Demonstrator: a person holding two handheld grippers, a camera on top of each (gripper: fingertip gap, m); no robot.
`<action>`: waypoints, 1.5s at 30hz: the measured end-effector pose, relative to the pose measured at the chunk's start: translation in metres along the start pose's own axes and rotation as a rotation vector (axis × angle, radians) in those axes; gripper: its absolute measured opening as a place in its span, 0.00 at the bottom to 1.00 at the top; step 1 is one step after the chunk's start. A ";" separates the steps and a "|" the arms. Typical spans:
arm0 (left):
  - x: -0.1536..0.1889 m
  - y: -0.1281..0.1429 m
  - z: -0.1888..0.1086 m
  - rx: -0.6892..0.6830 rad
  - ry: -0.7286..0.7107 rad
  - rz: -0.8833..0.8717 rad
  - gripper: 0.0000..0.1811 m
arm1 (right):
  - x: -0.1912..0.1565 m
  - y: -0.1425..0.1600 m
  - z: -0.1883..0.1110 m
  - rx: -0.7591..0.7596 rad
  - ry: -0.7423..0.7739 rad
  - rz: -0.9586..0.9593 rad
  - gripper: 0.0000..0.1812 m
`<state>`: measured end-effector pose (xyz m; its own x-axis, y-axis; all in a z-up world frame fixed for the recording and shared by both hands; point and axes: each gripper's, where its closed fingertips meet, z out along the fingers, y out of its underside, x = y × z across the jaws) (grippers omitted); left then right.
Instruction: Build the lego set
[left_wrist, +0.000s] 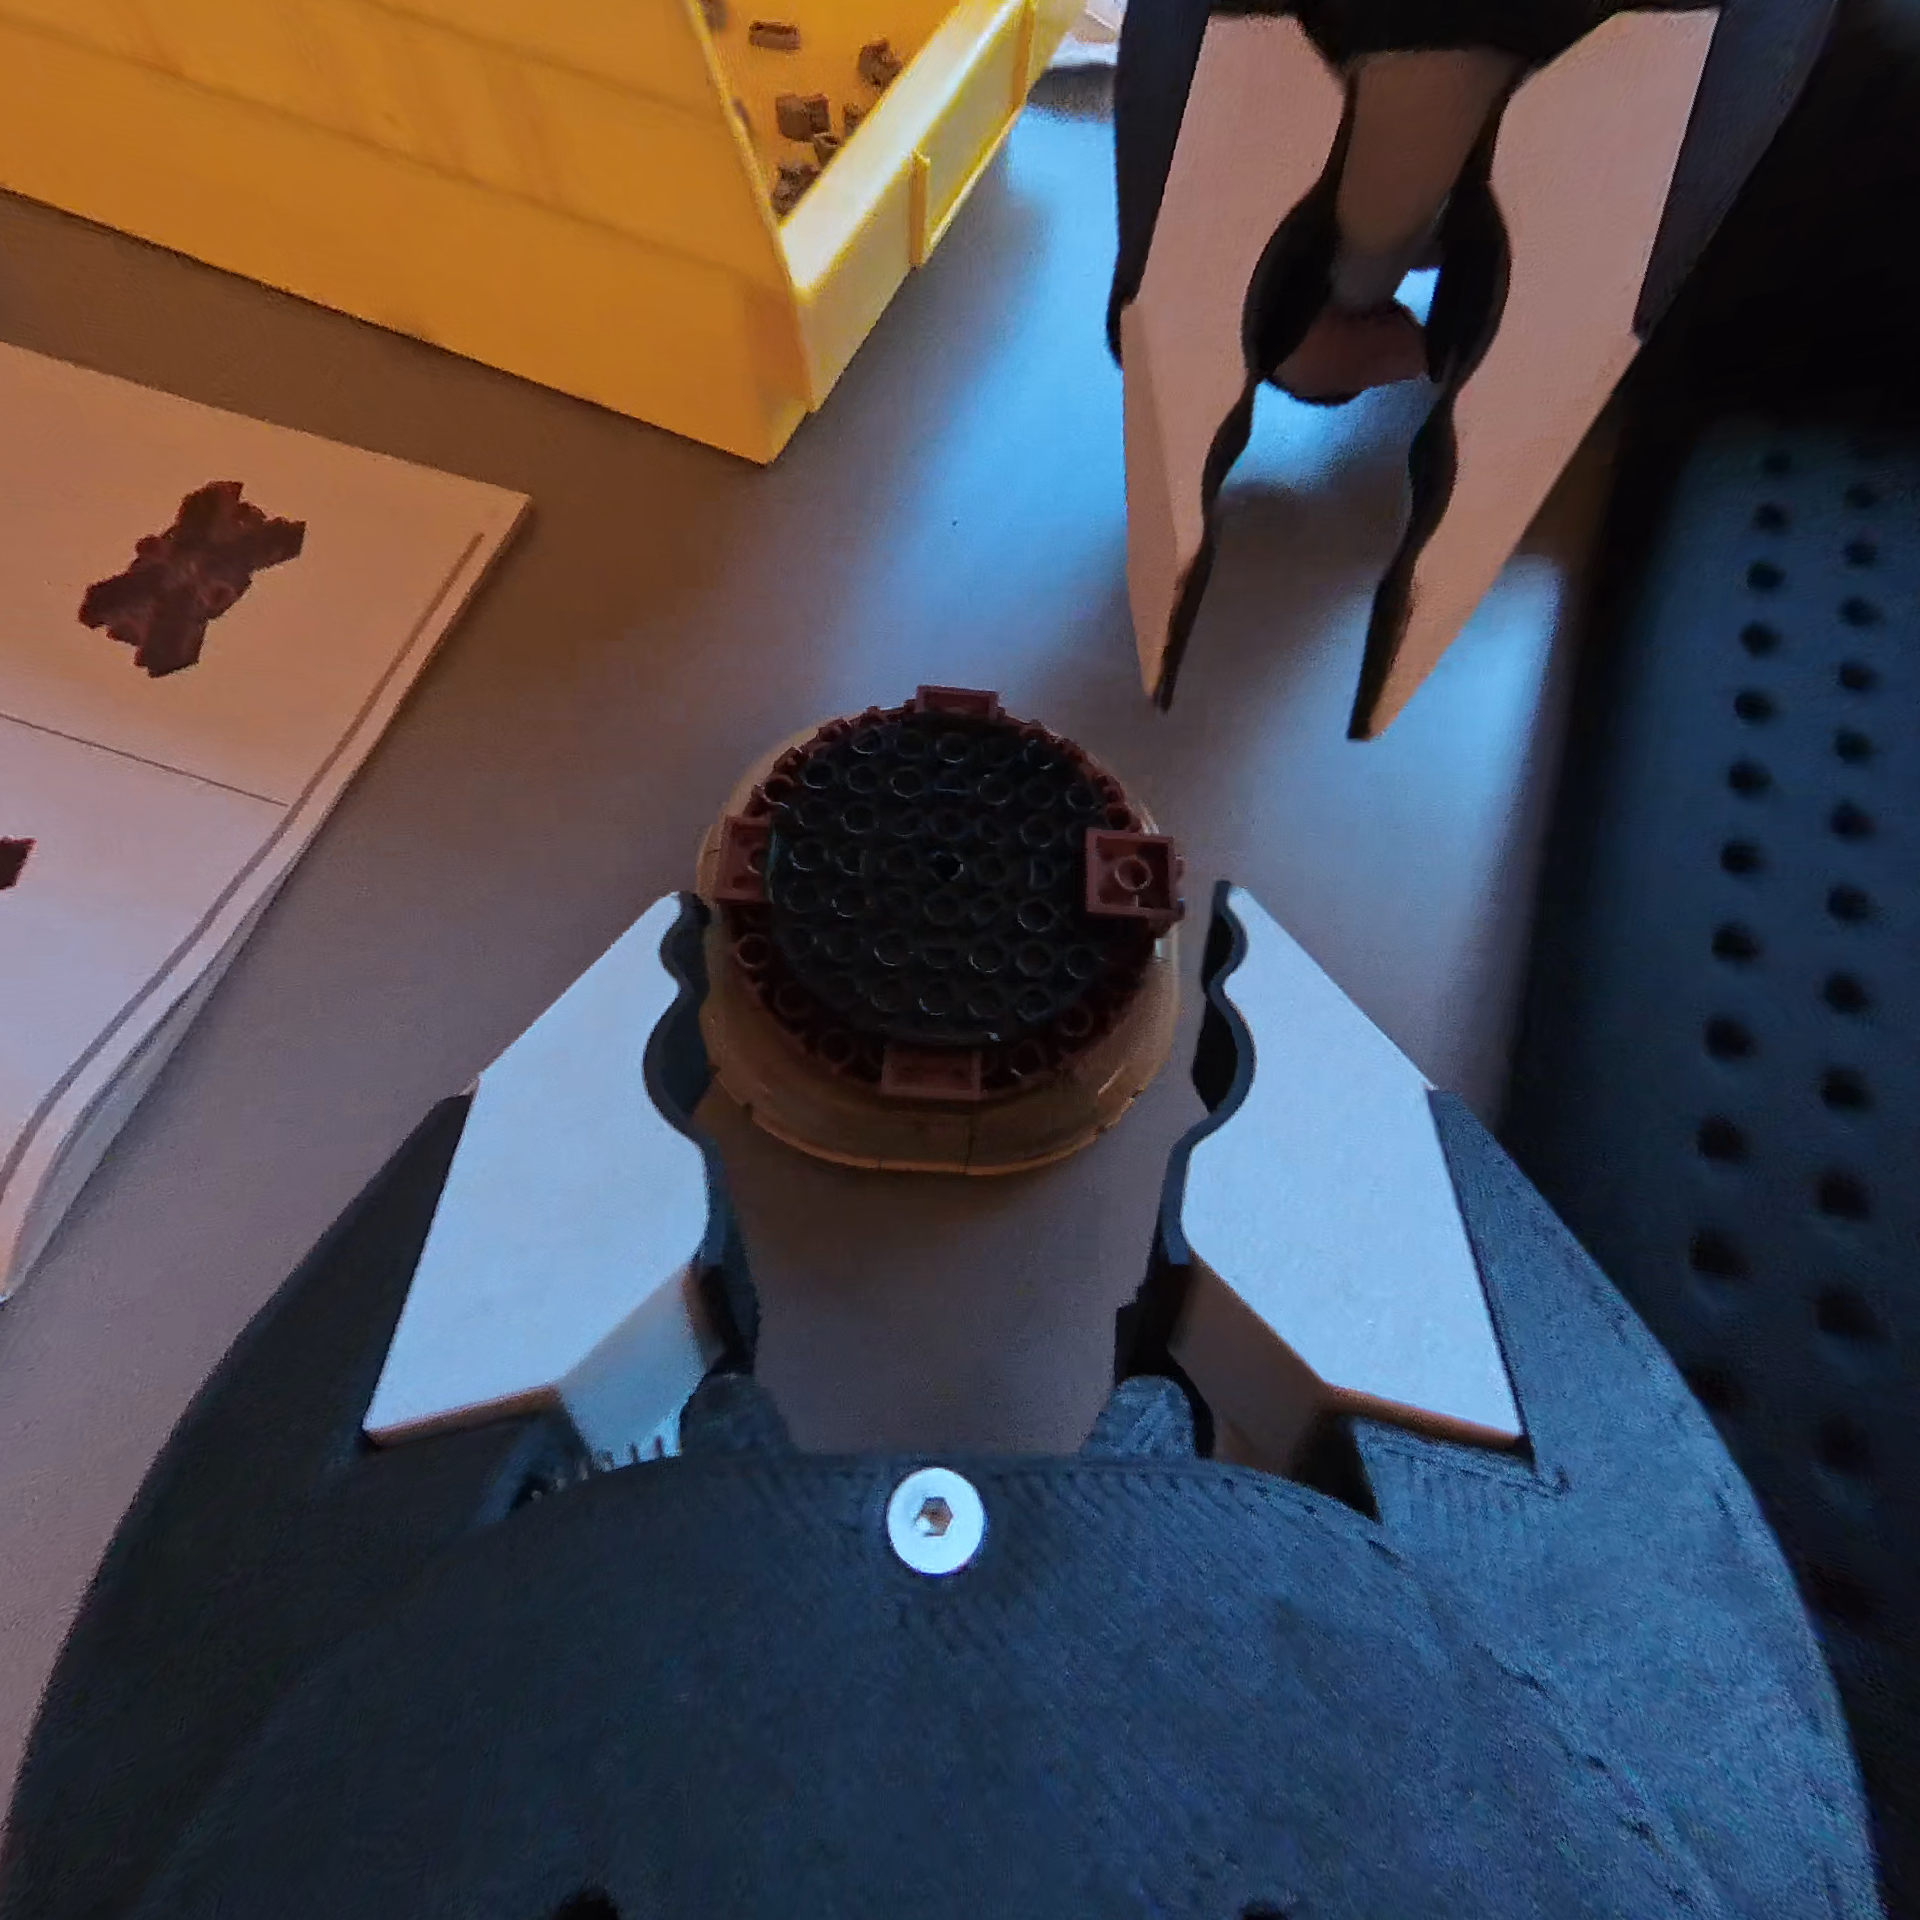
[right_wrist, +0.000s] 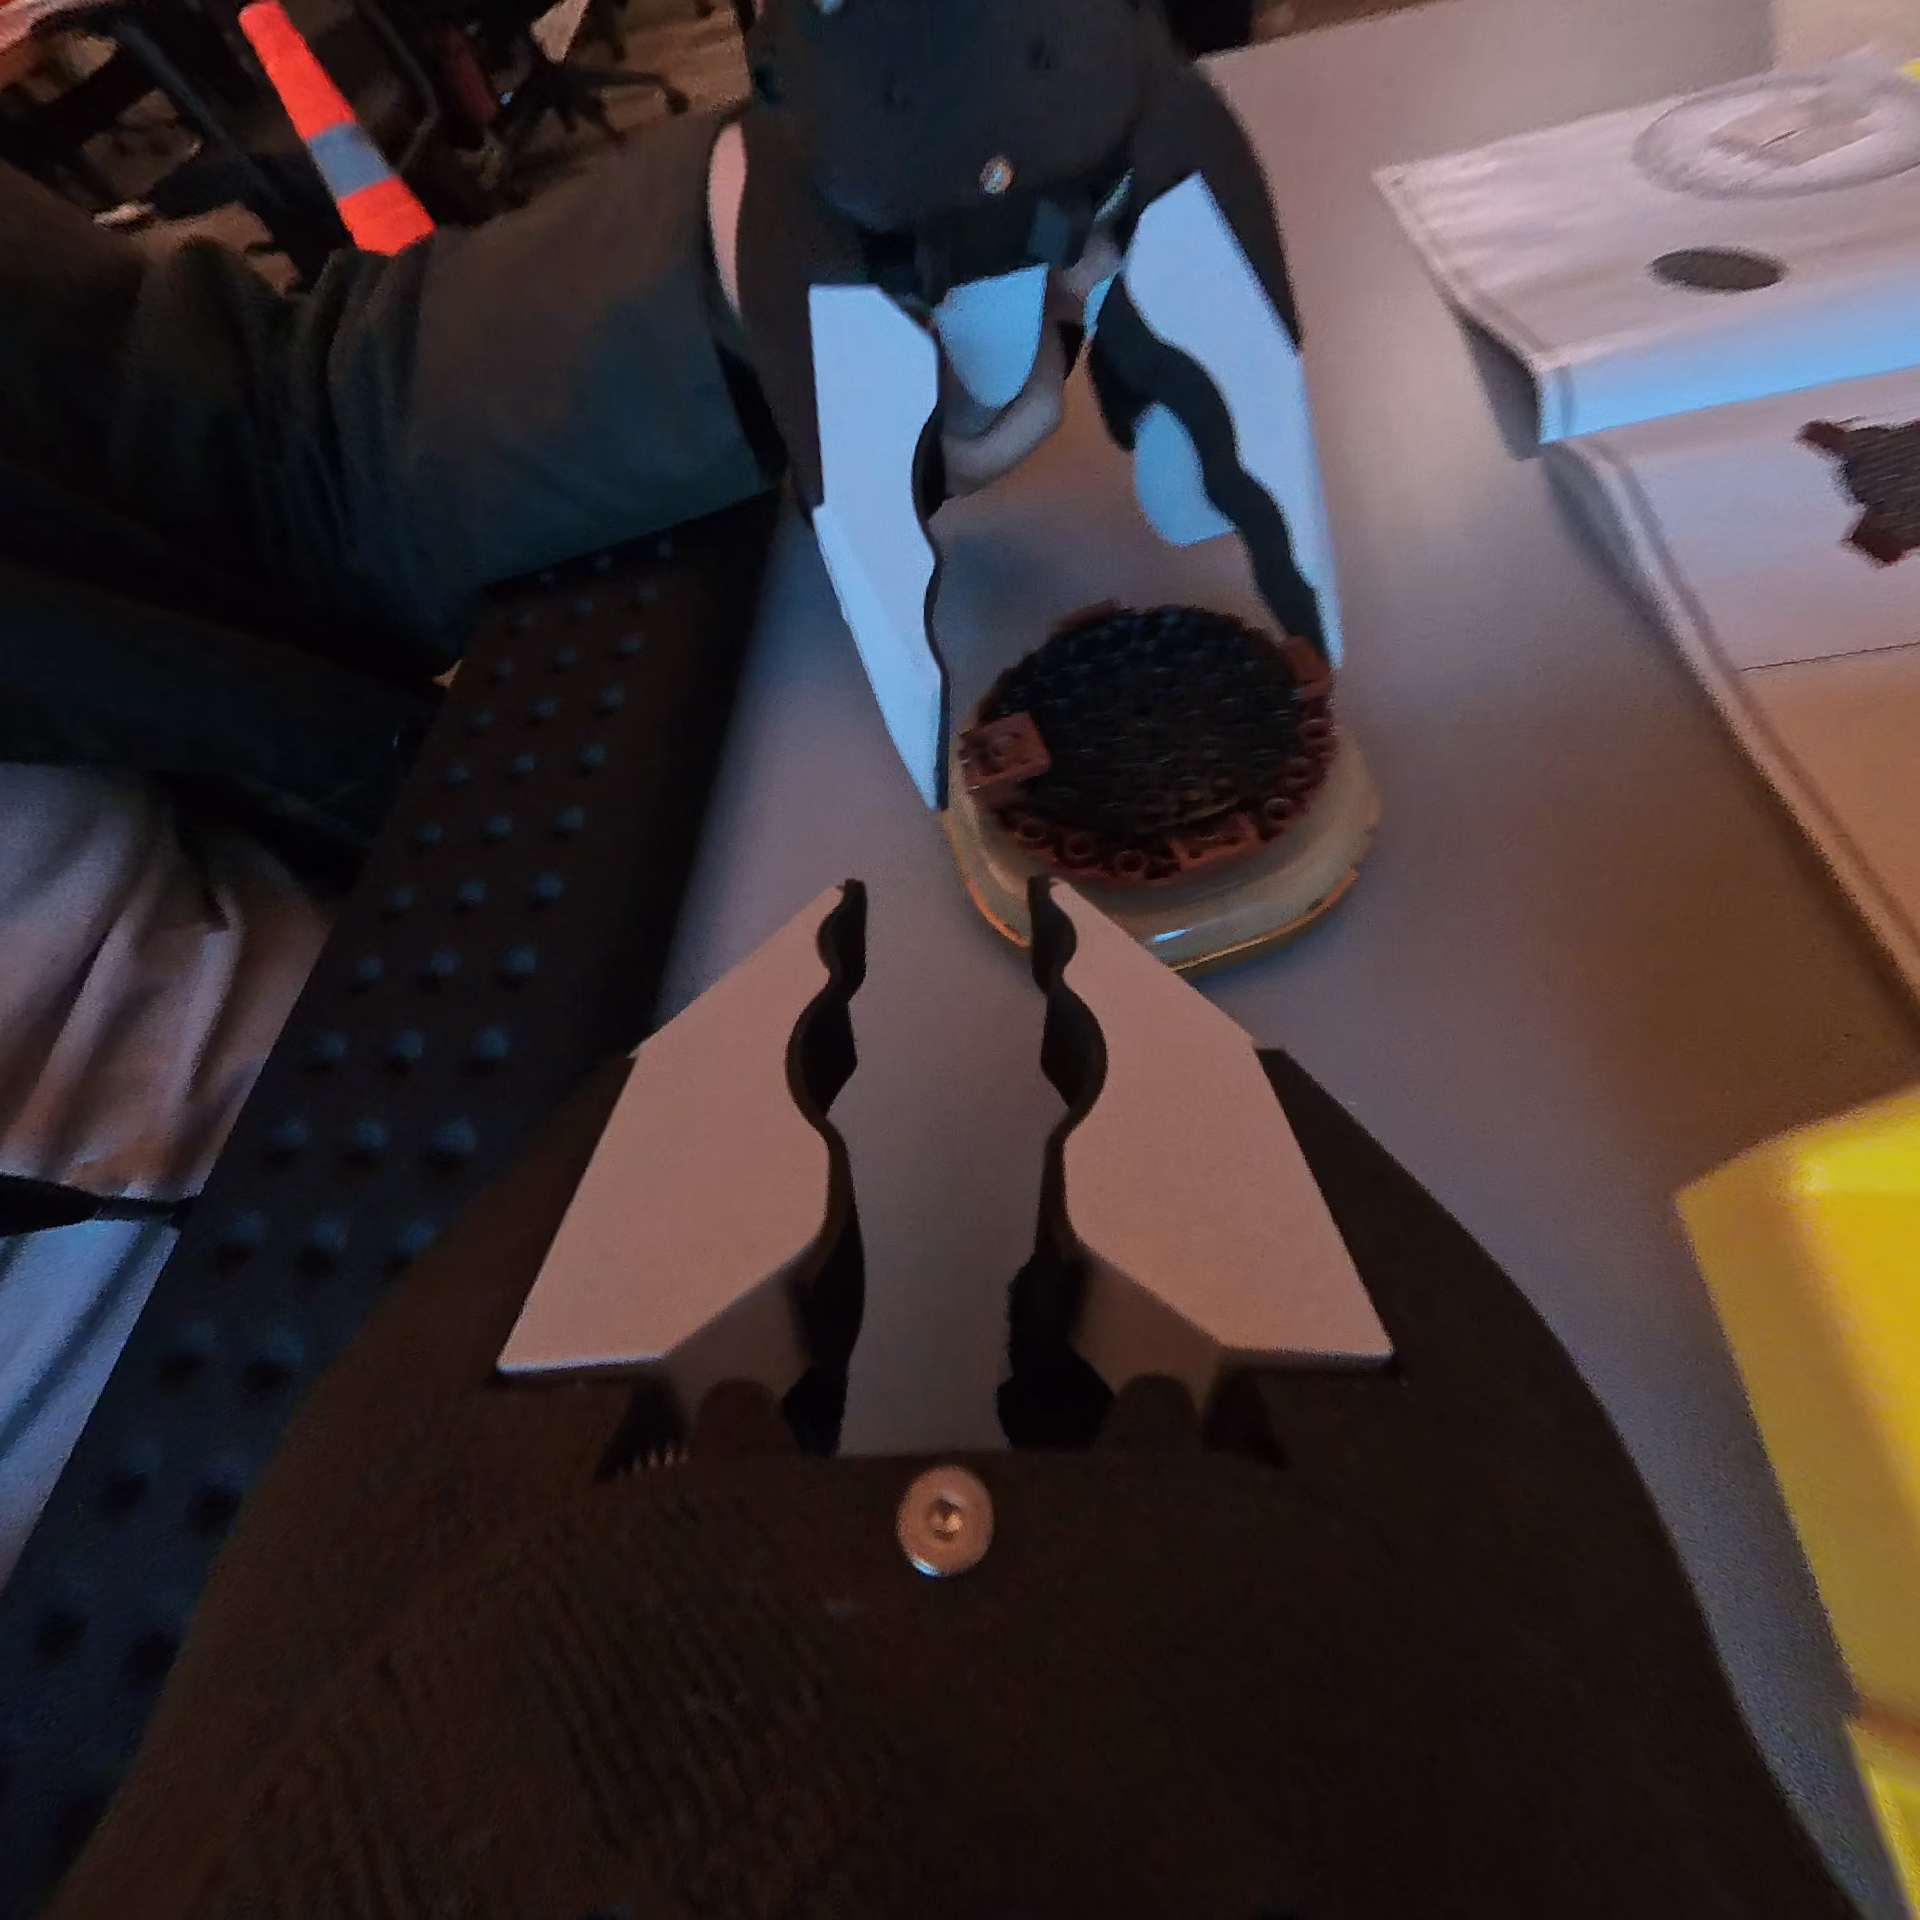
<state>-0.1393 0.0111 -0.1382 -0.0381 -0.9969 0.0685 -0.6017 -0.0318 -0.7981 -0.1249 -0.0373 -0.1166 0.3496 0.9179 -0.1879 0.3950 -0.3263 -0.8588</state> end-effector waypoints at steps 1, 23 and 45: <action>0.003 -0.001 0.001 0.002 0.012 -0.002 0.56 | -0.004 0.003 0.004 -0.021 -0.016 -0.004 0.18; 0.018 -0.010 -0.008 0.065 0.179 -0.154 0.62 | 0.038 0.007 0.008 -0.073 0.257 -0.107 0.46; -0.004 -0.017 0.006 0.085 -0.047 0.106 0.61 | 0.029 -0.001 -0.001 -0.038 0.198 -0.017 0.30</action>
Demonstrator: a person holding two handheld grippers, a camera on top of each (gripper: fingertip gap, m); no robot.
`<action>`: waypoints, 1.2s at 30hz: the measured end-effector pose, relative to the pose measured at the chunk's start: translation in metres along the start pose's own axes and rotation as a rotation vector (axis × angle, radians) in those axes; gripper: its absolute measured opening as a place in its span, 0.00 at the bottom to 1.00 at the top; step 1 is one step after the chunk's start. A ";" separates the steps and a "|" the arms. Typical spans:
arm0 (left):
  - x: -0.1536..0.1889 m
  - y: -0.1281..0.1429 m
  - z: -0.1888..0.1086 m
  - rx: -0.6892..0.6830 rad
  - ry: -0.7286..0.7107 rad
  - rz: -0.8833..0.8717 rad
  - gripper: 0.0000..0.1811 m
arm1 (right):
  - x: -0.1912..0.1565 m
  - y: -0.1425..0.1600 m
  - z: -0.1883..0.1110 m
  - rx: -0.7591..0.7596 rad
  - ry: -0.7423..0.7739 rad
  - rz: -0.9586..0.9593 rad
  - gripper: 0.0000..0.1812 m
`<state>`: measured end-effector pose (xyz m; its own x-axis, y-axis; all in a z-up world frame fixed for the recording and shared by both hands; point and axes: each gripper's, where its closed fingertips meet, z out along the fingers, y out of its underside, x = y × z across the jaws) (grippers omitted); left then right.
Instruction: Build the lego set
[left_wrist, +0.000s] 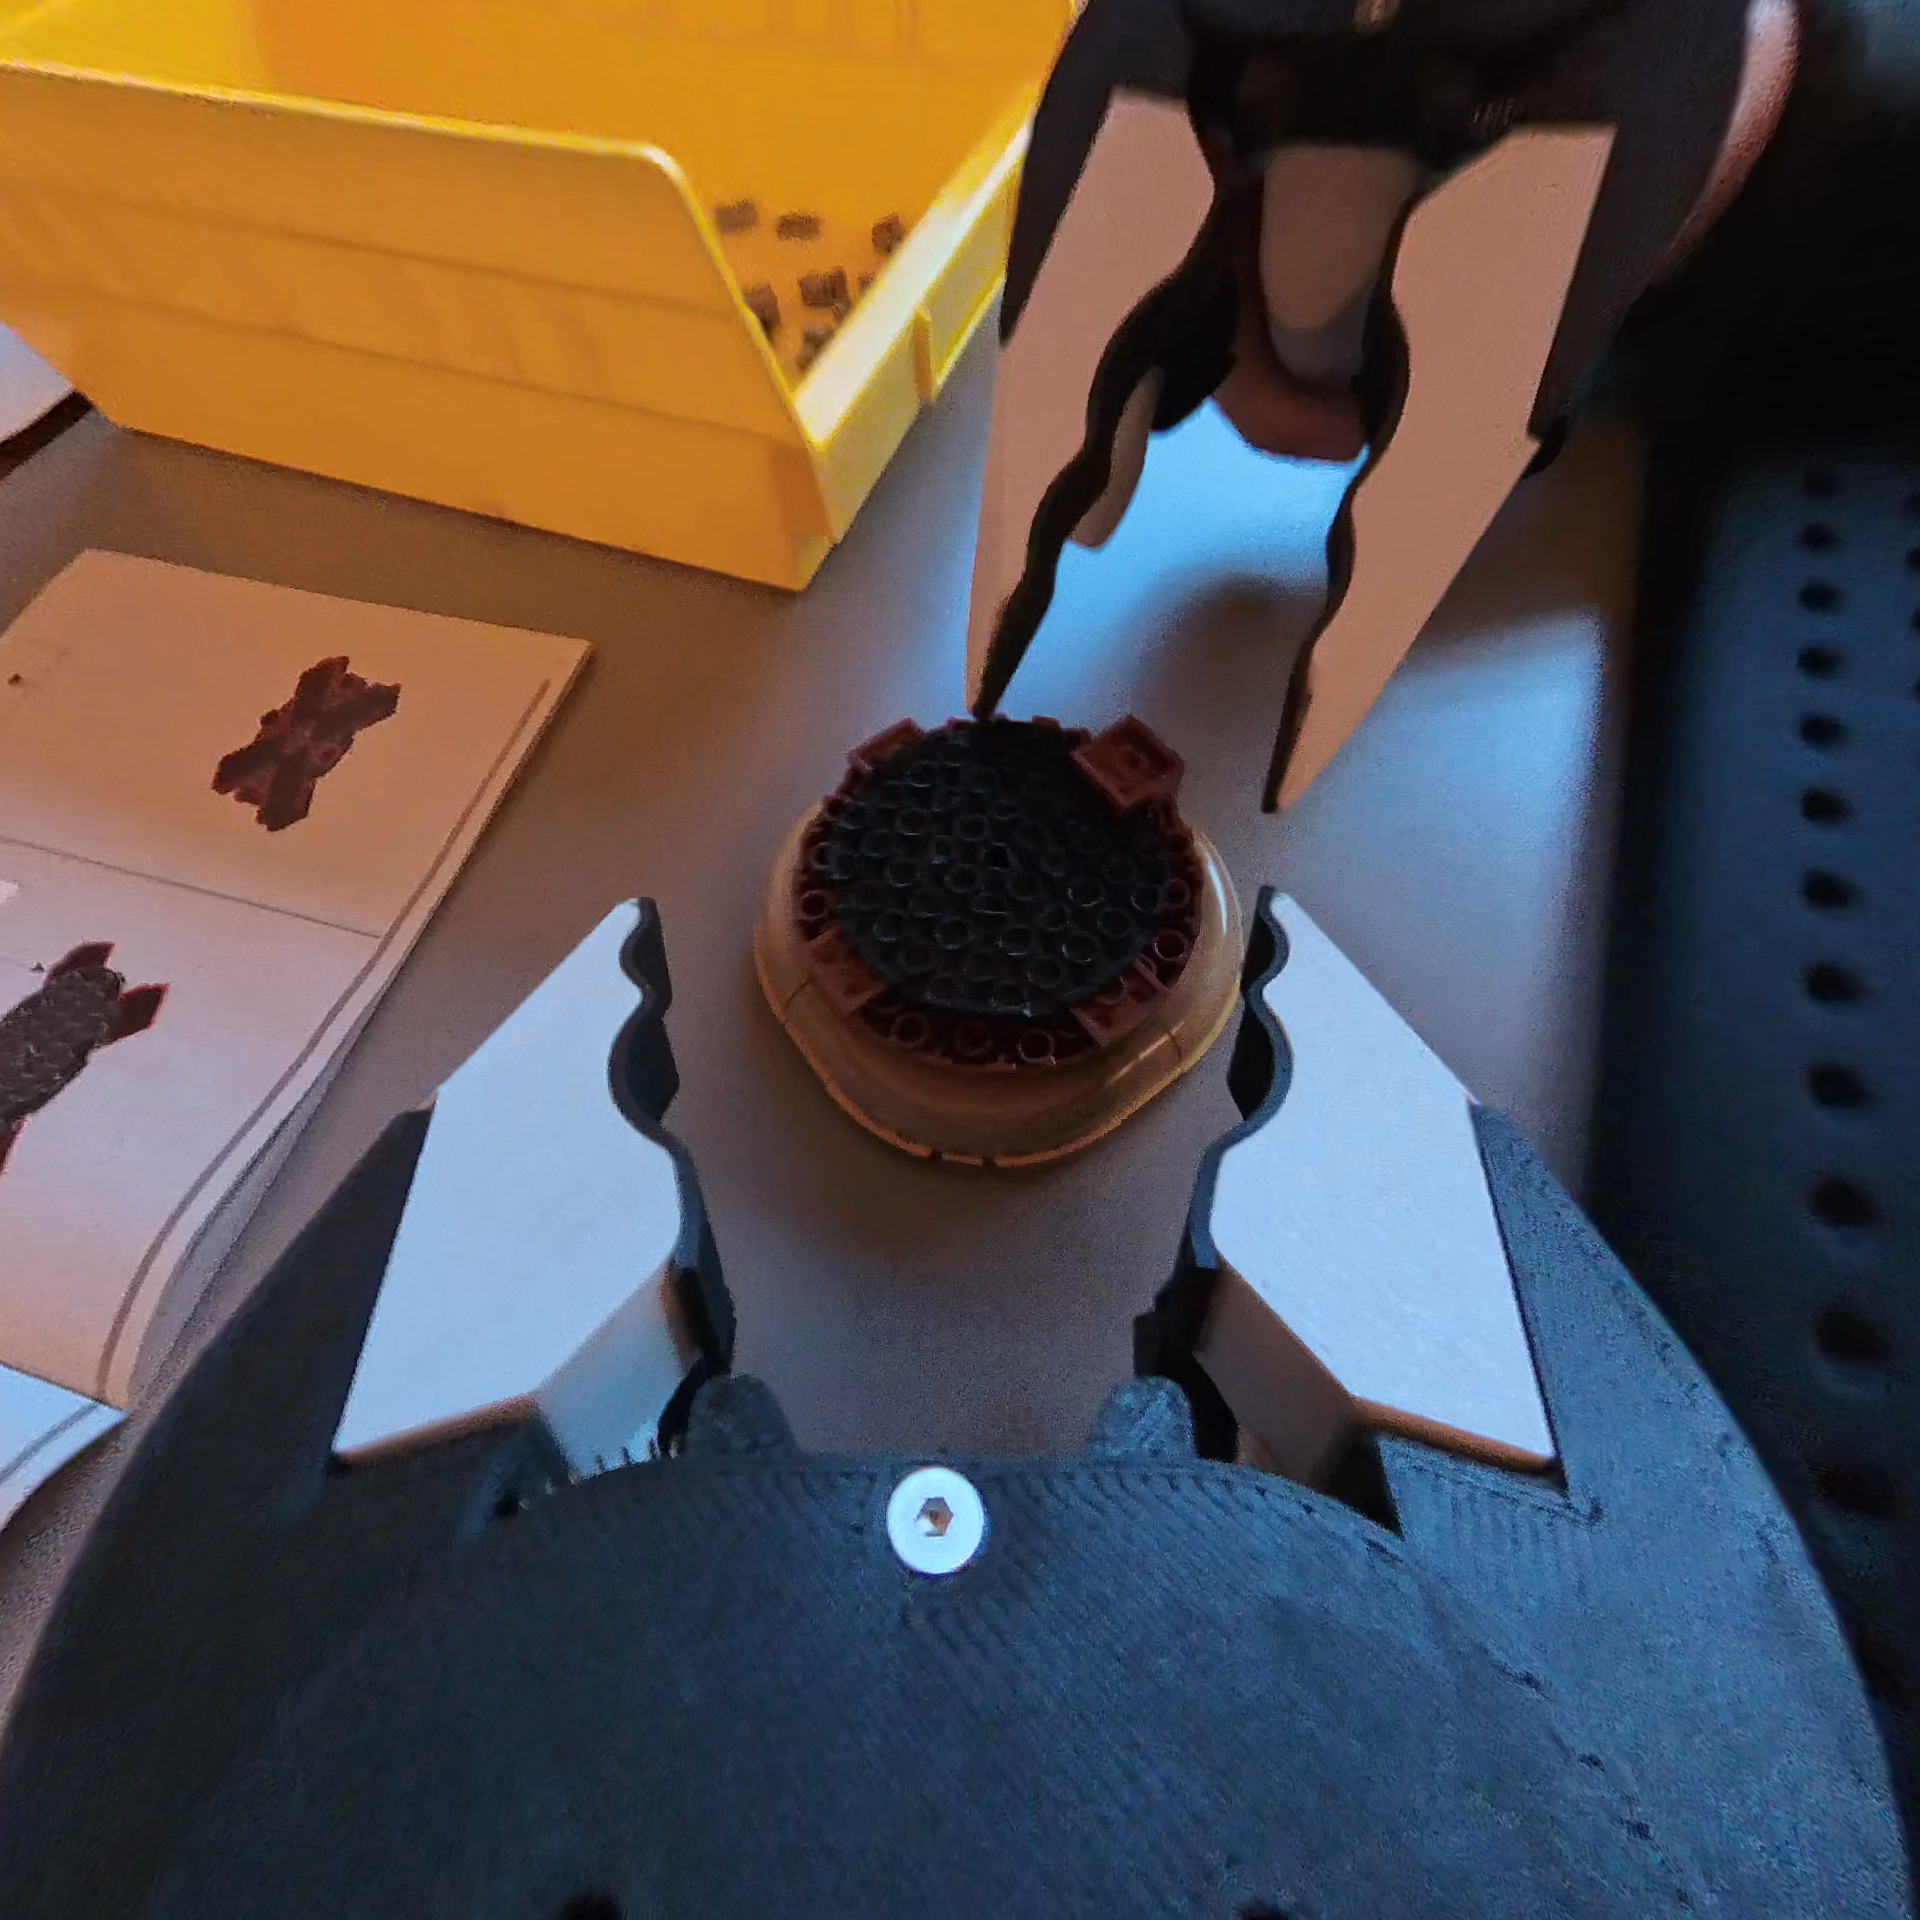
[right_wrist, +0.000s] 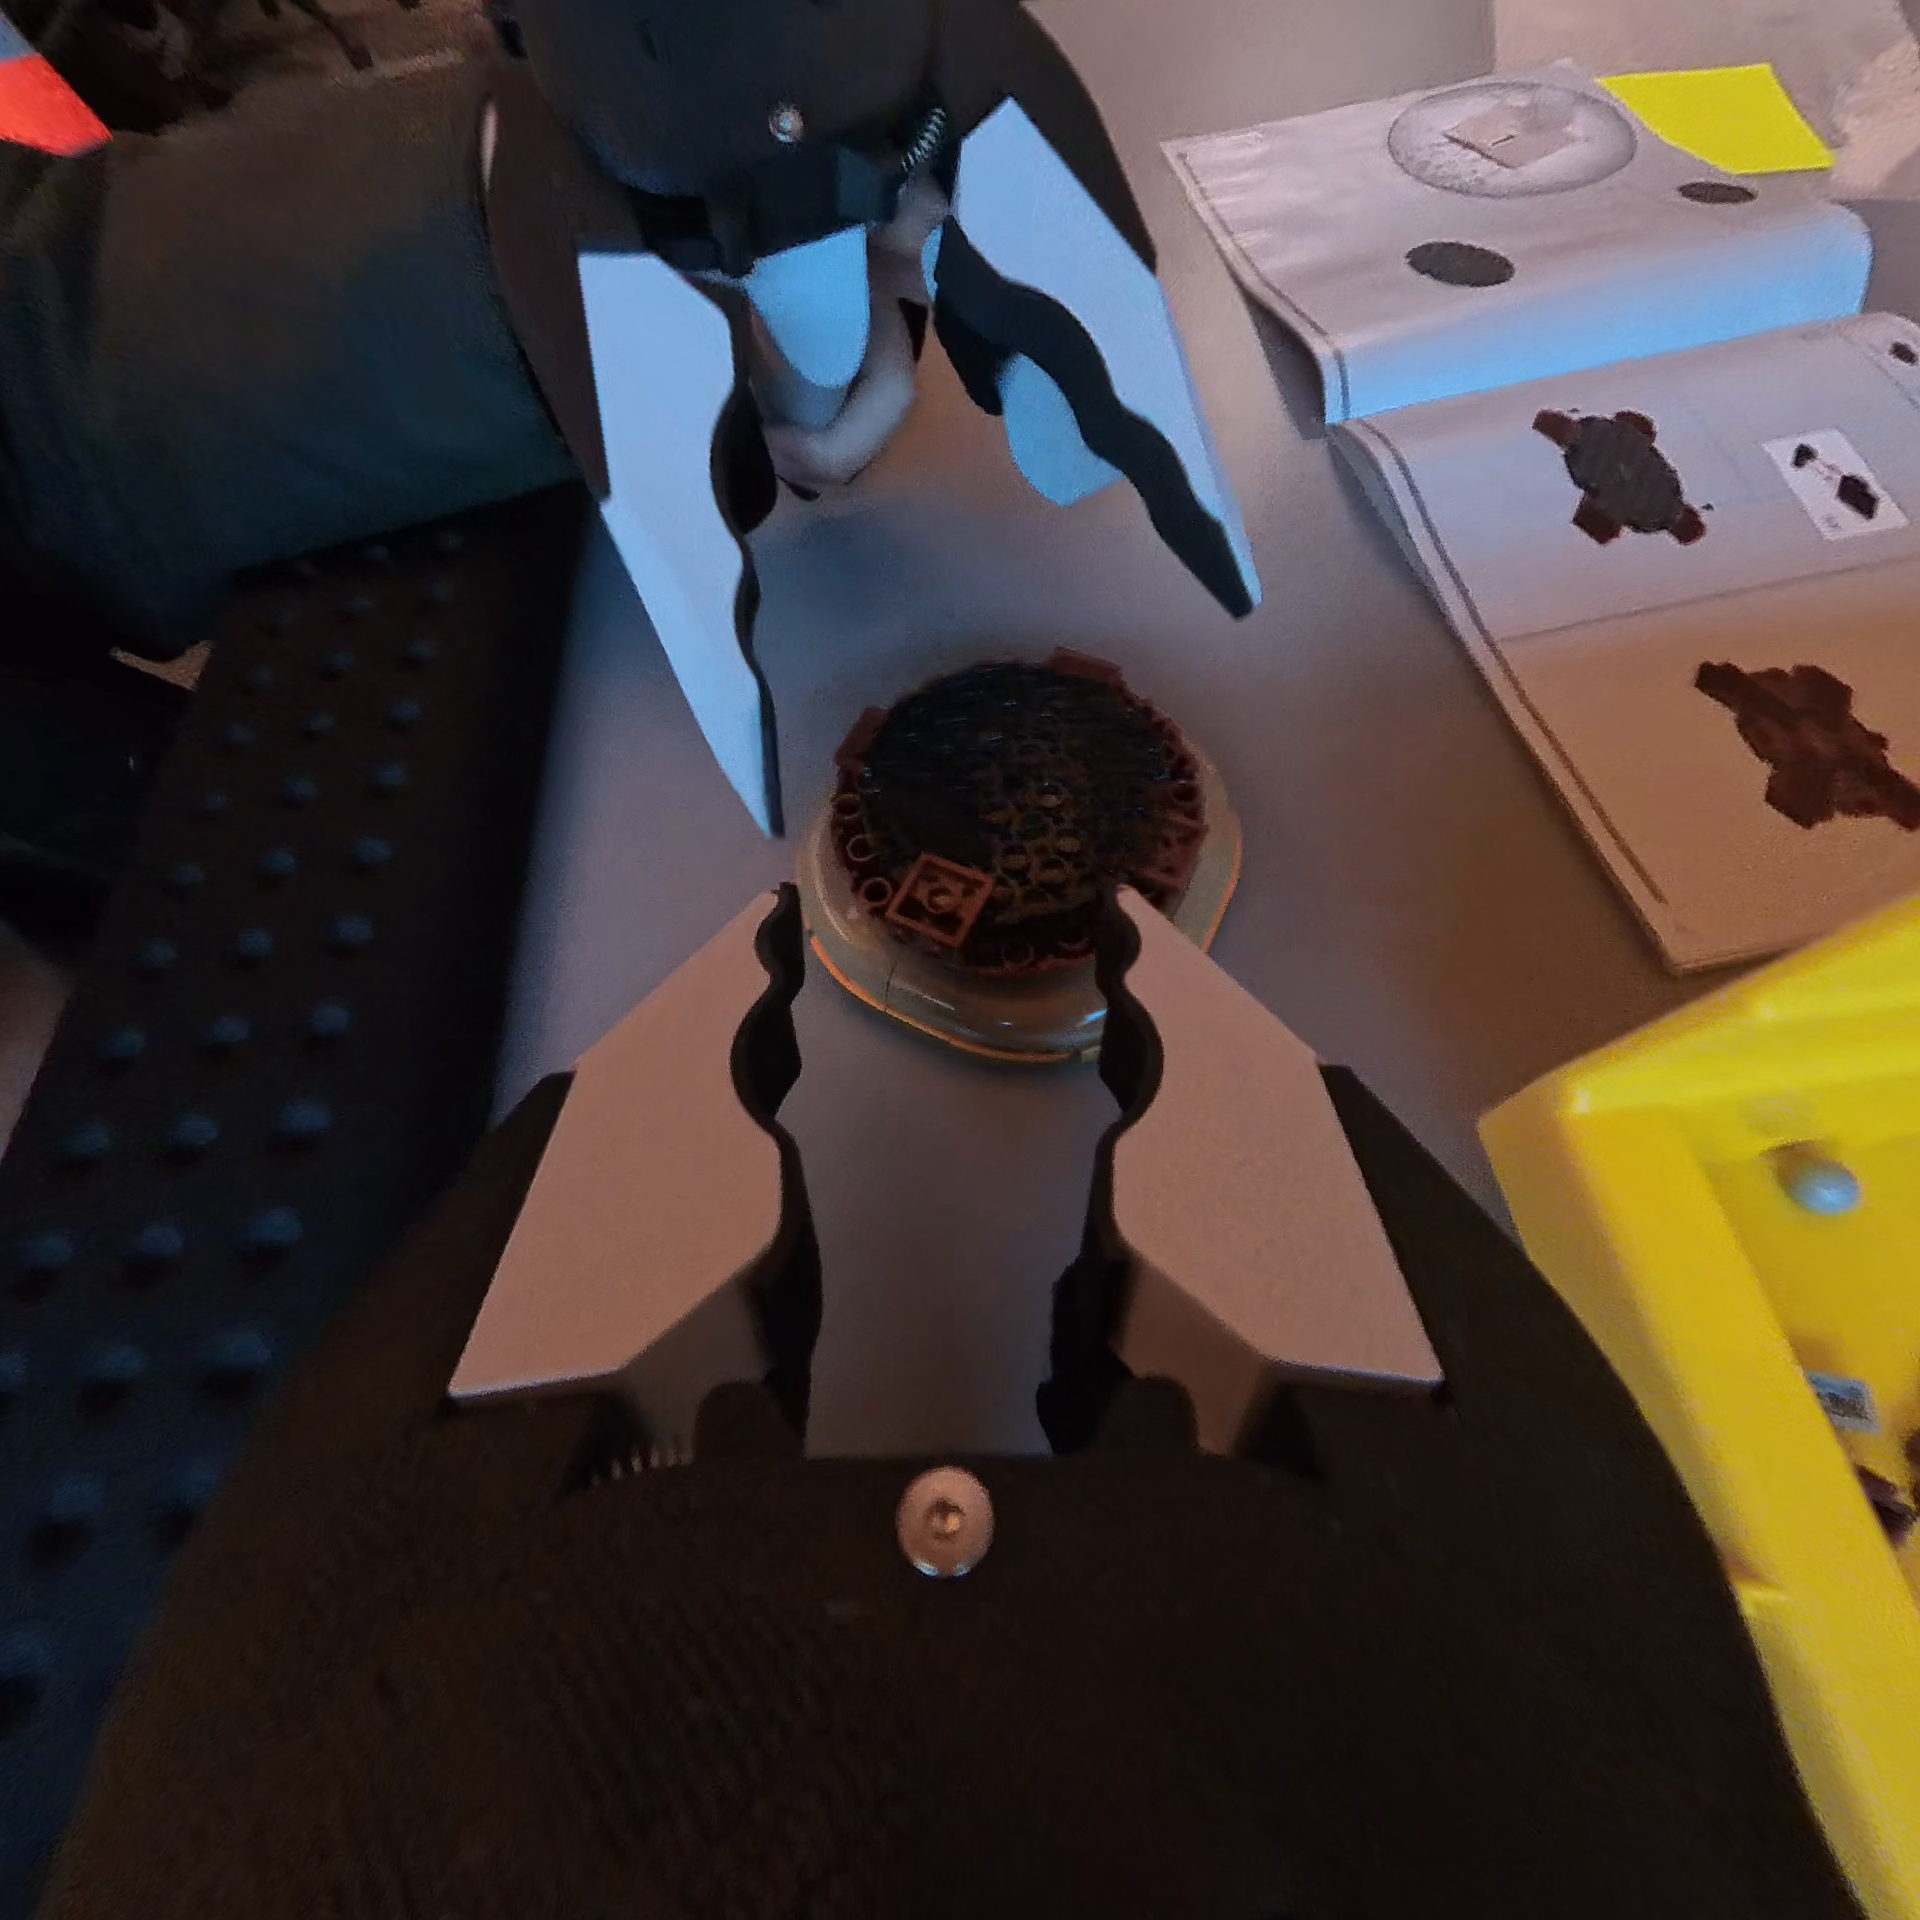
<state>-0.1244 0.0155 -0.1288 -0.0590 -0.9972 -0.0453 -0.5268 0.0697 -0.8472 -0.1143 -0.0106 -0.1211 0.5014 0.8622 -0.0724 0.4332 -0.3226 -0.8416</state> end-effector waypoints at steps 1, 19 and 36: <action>0.003 0.005 0.004 -0.034 -0.008 0.041 0.59 | 0.001 -0.001 0.001 -0.007 0.034 -0.034 0.29; 0.021 -0.006 0.016 -0.008 0.055 0.044 0.57 | -0.004 0.010 -0.012 -0.018 -0.095 -0.077 0.09; 0.025 -0.001 0.023 -0.063 0.050 -0.002 0.49 | -0.003 0.006 -0.012 -0.033 0.004 -0.125 0.07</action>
